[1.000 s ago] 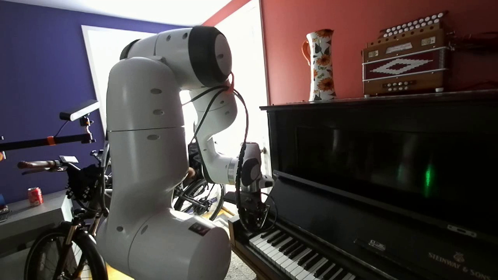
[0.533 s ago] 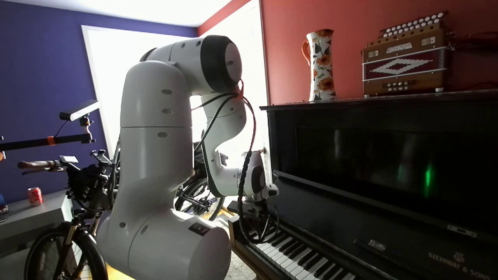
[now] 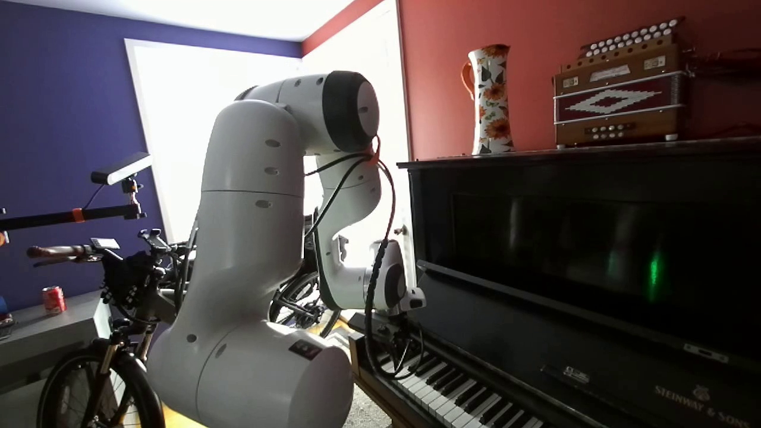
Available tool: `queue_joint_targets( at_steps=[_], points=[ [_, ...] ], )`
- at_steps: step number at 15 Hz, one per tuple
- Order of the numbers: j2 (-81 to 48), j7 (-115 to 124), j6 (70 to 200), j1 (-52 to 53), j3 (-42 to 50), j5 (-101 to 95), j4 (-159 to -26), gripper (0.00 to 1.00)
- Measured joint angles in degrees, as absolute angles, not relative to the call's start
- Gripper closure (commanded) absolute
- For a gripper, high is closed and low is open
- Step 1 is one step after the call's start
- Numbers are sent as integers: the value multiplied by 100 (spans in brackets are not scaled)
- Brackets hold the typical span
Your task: Press a key on the piano
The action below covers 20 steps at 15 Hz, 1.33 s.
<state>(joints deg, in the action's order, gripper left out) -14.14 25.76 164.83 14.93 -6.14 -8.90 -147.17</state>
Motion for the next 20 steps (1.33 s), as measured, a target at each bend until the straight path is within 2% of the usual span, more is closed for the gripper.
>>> queue_joint_targets(
  at_steps=[20],
  points=[
    [-1943, 2431, 16618, 1695, -413, -455, -14496, 100]
  ],
)
